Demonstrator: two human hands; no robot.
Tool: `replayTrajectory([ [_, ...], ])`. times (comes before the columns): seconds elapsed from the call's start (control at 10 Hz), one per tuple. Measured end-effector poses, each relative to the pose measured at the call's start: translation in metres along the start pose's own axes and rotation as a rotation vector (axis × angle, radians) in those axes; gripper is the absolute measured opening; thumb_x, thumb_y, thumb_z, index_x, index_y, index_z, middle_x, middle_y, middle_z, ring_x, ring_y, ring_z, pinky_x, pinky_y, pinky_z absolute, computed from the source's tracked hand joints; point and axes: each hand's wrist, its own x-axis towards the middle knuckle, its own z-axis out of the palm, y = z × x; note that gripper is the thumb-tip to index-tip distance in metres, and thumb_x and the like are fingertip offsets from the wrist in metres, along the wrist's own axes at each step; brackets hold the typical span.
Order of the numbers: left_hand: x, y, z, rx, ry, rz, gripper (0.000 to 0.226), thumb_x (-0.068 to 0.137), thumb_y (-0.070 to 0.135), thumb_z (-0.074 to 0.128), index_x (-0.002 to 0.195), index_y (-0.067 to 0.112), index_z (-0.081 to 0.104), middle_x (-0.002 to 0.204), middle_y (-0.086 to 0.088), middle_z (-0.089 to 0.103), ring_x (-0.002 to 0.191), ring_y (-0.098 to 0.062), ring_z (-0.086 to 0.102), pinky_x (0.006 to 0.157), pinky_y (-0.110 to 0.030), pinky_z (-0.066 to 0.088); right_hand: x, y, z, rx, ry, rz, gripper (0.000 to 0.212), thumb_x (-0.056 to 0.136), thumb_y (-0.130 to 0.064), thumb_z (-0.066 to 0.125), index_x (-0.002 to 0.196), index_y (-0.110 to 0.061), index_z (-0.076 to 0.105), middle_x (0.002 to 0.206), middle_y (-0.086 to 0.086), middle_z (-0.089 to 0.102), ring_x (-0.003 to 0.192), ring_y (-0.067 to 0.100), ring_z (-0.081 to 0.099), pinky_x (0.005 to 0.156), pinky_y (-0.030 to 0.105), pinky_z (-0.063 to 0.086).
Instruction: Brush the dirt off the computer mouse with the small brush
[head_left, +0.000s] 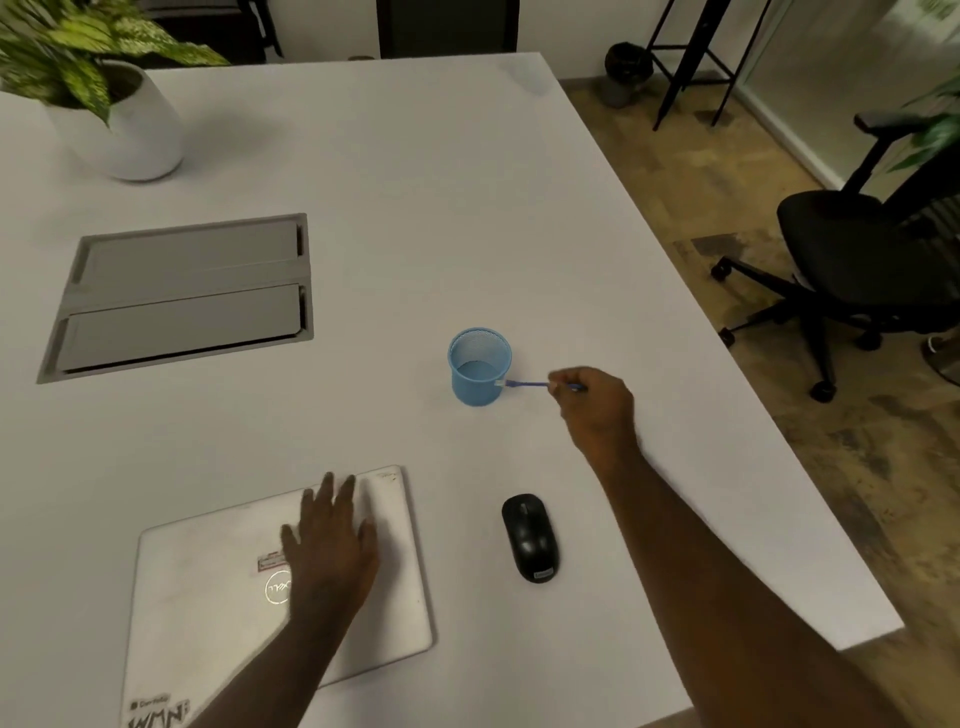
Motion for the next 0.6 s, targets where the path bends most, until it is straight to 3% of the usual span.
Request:
replayTrajectory([
  [0.1,-0.004,-0.022,0.007,0.209,-0.037,0.051,0.06,0.093,0.033,0.029,0.142,0.002,0.043,0.151,-0.024,0.036,0.135,-0.048,0.038,0.095,-0.072,0.031,0.017,-0.02,0.019,-0.178,-0.039,-0.163,0.017,0.092,-0.006,0.063,0.103,-0.004,0.075,0.106,0.011,0.074,0.1,0.023,0.066,0.087,0.017,0.041],
  [0.2,0.0,-0.045,0.015,0.302,-0.085,0.082,0.063,0.094,0.039,0.026,0.146,0.004,0.038,0.155,-0.023,0.028,0.137,-0.048,0.035,0.094,-0.072,0.027,0.031,-0.031,0.037,-0.272,-0.065,-0.168,0.02,0.096,-0.01,0.056,0.105,-0.007,0.074,0.11,0.009,0.072,0.102,0.026,0.065,0.09,0.031,0.05],
  [0.3,0.001,-0.054,0.018,0.302,-0.151,0.102,0.069,0.096,0.047,0.014,0.145,0.007,0.04,0.156,-0.019,0.029,0.137,-0.046,0.037,0.093,-0.071,0.027,0.04,-0.037,0.052,-0.42,-0.136,-0.186,0.024,0.098,-0.011,0.052,0.113,-0.008,0.072,0.116,0.012,0.07,0.108,0.03,0.063,0.092,0.042,0.052],
  [0.4,0.0,-0.06,0.021,0.288,-0.181,0.102,0.073,0.095,0.052,0.006,0.147,0.011,0.038,0.158,-0.014,0.027,0.14,-0.042,0.034,0.095,-0.071,0.027,0.041,-0.039,0.066,-0.587,-0.18,-0.219,0.026,0.099,-0.016,0.052,0.118,-0.012,0.069,0.122,0.009,0.068,0.113,0.028,0.062,0.094,0.037,0.05],
  [0.5,0.003,-0.063,0.019,0.262,-0.171,0.106,0.071,0.095,0.052,0.008,0.148,0.013,0.036,0.159,-0.013,0.025,0.142,-0.04,0.032,0.097,-0.071,0.027,0.037,-0.043,0.077,-0.625,-0.177,-0.218,0.032,0.101,-0.031,0.05,0.126,-0.019,0.066,0.129,0.003,0.065,0.119,0.024,0.059,0.096,0.033,0.045],
  [0.6,0.002,-0.059,0.02,0.217,-0.179,0.105,0.072,0.096,0.051,0.008,0.146,0.011,0.04,0.157,-0.015,0.03,0.139,-0.042,0.036,0.096,-0.069,0.03,0.029,-0.042,0.08,-0.636,-0.106,-0.251,0.033,0.102,-0.034,0.047,0.127,-0.021,0.063,0.131,0.0,0.064,0.119,0.023,0.058,0.096,0.033,0.045],
])
